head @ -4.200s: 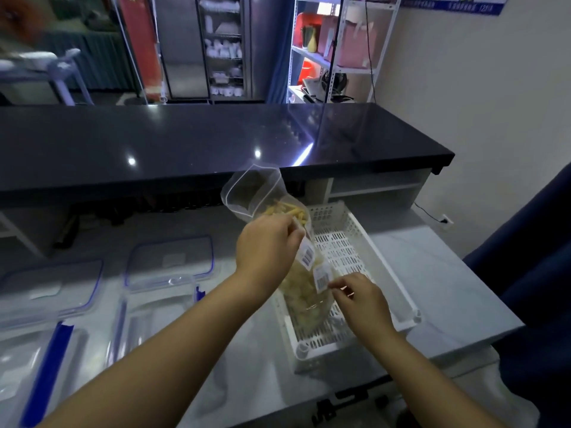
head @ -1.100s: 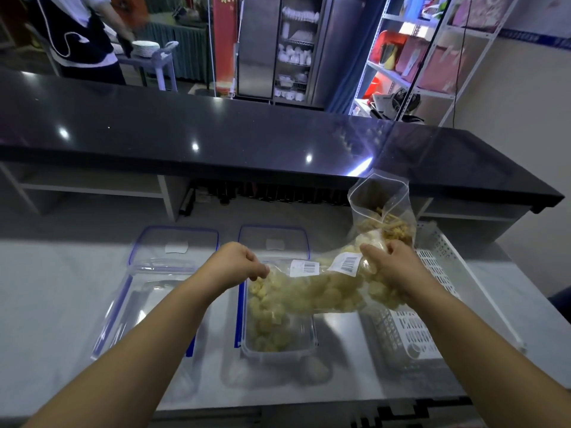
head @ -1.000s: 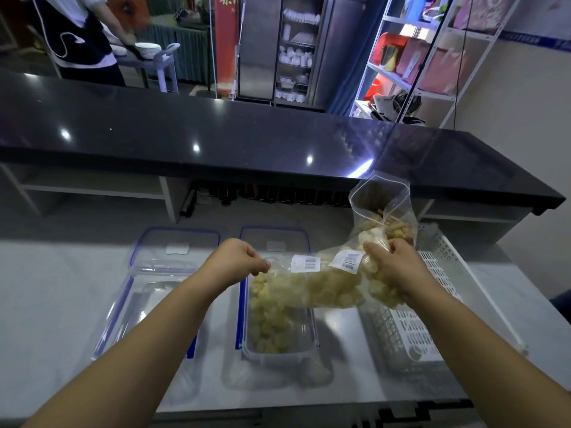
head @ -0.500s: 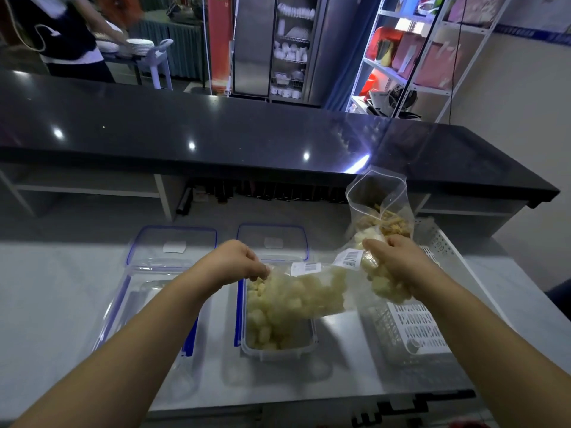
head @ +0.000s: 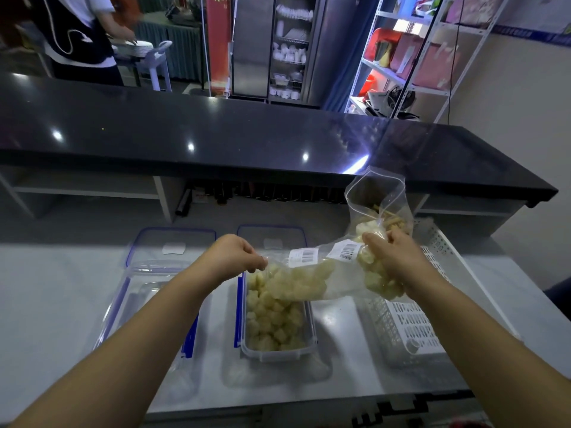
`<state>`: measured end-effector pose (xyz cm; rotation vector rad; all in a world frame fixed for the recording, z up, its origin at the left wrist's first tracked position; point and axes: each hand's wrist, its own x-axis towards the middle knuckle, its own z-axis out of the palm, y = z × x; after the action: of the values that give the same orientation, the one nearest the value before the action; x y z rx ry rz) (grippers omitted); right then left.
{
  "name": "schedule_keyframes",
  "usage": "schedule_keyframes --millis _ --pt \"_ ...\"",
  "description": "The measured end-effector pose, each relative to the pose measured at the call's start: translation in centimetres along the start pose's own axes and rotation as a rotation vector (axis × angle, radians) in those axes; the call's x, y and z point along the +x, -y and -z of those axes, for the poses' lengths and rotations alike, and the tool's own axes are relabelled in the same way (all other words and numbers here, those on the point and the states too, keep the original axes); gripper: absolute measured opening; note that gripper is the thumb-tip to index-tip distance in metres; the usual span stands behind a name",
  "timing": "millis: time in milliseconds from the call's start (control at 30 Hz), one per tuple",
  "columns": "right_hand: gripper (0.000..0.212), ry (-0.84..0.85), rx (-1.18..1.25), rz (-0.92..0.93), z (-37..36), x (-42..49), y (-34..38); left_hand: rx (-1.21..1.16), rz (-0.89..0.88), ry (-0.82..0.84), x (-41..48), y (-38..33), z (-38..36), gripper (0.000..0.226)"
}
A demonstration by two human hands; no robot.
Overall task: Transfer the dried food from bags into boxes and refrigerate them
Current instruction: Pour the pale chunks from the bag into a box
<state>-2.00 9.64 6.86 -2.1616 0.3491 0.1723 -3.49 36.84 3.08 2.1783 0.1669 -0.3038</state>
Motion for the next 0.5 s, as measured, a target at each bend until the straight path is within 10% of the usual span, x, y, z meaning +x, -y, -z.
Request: schedule_keyframes --millis 500 --pt "0.021 0.004 0.103 0.042 0.4 -0.4 0.4 -0.029 -0.007 0.006 -0.6 -0.1 -0.2 0.017"
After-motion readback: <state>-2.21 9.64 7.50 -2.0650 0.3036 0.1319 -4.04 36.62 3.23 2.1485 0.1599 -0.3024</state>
